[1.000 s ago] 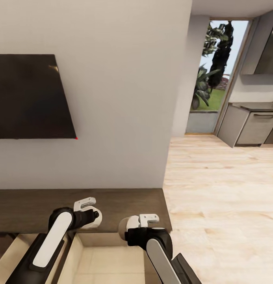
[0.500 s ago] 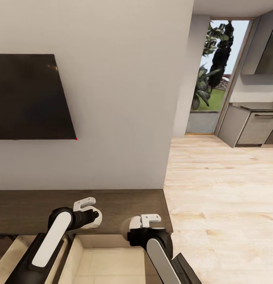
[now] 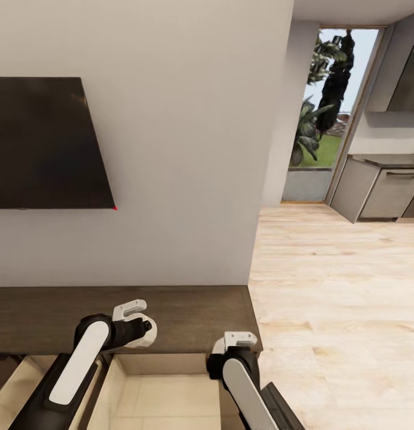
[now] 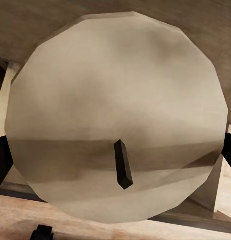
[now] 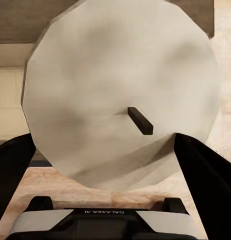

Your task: Place each of the two pumpkins and all three candles from the living room inside a cabinet in the living room (use any cabinet), then make sure every cabinet is closed, and position the cauldron so it is next to a table in the living room.

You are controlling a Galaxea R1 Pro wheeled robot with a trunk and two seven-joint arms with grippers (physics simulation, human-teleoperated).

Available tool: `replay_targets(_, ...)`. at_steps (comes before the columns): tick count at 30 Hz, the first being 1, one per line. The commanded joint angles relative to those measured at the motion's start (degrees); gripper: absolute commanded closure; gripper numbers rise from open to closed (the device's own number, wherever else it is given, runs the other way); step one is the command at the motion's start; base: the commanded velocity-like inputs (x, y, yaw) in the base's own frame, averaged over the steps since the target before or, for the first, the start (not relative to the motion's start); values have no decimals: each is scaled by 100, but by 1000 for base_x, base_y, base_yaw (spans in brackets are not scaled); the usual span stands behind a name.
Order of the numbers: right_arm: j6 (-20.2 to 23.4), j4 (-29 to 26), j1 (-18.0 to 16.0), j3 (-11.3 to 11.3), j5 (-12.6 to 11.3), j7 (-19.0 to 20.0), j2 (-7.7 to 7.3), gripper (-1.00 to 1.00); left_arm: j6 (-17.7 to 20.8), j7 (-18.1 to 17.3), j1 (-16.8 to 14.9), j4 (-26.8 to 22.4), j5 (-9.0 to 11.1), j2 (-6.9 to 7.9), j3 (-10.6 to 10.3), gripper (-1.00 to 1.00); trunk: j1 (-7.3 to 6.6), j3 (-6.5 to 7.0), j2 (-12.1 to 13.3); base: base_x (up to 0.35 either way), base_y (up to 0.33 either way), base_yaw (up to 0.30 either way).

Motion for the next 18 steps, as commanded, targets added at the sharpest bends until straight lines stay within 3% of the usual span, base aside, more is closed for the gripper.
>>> replay_targets(1, 28, 61, -33, 4, -145, -61, 1, 100, 9, 59, -5, -3, 47, -2, -10, 100, 23, -25, -46, 0, 0, 0)
replay_targets(3, 23, 157, -80, 4, -308, -69, 1, 100, 9, 59, -3, 11, 55, -13, -16, 100, 67, -60, -126, 0, 0, 0)
replay_targets(7, 20, 215, -105, 4, -388, -72, 1, 100, 9, 63, 6, 23, 85, -14, -19, 100, 154, -132, -287, 0, 0, 0)
replay_targets(13, -3, 250, -110, 3, -403, -72, 1, 100, 10, 77, 16, 26, 480, 40, -42, 100, 286, -240, -527, 0, 0, 0)
replay_targets(18, -37, 381, -139, 4, -414, -65, 1, 100, 10, 275, 14, 30, 603, 48, -46, 100, 396, -330, -728, 0, 0, 0)
